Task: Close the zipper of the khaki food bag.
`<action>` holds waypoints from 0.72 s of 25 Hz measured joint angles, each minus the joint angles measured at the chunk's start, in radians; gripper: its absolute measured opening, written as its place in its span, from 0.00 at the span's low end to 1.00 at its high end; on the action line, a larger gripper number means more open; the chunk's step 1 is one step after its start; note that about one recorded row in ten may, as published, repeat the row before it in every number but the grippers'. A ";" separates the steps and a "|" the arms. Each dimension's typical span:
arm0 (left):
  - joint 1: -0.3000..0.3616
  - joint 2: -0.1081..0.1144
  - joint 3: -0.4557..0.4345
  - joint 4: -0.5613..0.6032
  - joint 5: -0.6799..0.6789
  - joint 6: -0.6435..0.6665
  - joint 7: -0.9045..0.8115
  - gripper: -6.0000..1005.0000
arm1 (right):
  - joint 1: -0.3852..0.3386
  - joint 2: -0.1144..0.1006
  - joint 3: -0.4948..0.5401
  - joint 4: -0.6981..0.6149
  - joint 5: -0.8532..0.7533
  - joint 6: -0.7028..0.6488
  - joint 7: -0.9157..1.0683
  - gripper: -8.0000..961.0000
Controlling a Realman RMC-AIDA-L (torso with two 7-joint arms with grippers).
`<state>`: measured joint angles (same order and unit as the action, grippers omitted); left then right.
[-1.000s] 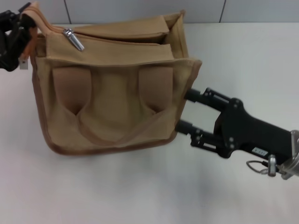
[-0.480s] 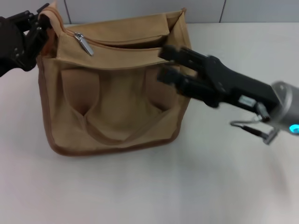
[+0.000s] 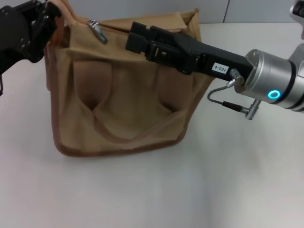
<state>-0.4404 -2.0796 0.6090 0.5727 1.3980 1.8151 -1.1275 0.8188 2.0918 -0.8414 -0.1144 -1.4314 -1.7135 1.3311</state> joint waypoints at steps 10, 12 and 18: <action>-0.044 -0.001 0.030 -0.015 -0.010 -0.006 0.001 0.05 | 0.039 0.001 0.000 0.006 -0.001 0.039 0.002 0.78; -0.048 -0.001 0.031 -0.017 -0.010 -0.008 0.002 0.05 | 0.051 0.001 -0.001 0.007 -0.001 0.055 0.002 0.78; -0.056 0.000 0.029 -0.035 -0.010 -0.012 0.006 0.05 | 0.084 0.001 -0.028 0.040 -0.009 0.068 -0.001 0.78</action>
<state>-0.4962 -2.0800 0.6375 0.5373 1.3880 1.8033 -1.1214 0.9033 2.0924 -0.8697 -0.0744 -1.4404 -1.6452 1.3298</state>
